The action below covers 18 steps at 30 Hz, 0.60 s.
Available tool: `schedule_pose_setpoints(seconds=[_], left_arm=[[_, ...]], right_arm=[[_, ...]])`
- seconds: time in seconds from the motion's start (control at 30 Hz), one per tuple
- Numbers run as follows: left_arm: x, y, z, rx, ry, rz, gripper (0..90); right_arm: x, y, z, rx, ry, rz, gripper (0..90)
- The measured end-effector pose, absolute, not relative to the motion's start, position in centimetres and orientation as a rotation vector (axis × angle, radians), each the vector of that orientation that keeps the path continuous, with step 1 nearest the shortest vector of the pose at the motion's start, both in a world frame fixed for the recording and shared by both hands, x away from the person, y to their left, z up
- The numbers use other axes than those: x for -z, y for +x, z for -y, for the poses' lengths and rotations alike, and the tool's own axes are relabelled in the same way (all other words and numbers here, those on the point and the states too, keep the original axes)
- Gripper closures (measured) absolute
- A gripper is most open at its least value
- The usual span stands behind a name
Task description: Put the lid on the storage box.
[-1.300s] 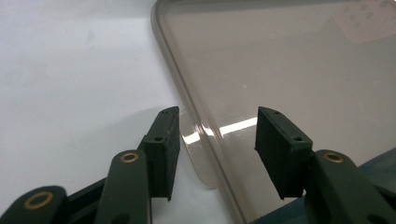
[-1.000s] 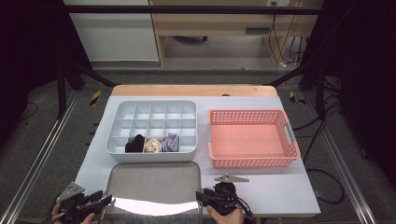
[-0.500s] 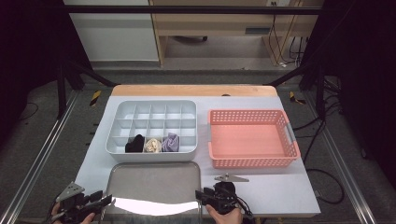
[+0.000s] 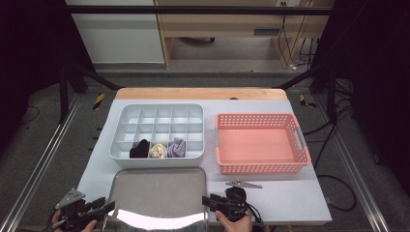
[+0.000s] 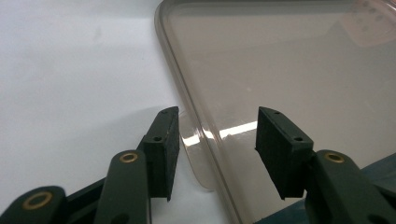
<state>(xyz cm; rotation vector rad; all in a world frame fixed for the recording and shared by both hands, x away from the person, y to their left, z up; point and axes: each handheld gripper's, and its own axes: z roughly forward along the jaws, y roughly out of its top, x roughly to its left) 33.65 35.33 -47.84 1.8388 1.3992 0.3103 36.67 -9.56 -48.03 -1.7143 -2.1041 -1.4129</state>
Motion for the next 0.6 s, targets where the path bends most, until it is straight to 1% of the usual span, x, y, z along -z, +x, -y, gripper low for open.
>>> schedule_pose_setpoints(seconds=[0.33,0.43,0.6], left_arm=[[47.9,33.6,-35.5,-0.306,1.83,-1.405,49.0],[47.8,33.7,-35.5,-0.306,1.83,-1.405,49.1],[47.9,33.7,-35.7,-0.295,1.816,-1.411,49.4]], right_arm=[[46.5,36.1,9.5,1.543,-1.692,2.085,59.4],[46.1,36.1,9.4,1.604,-1.648,2.04,61.5],[45.3,36.0,8.7,1.631,-1.621,2.099,58.4]])
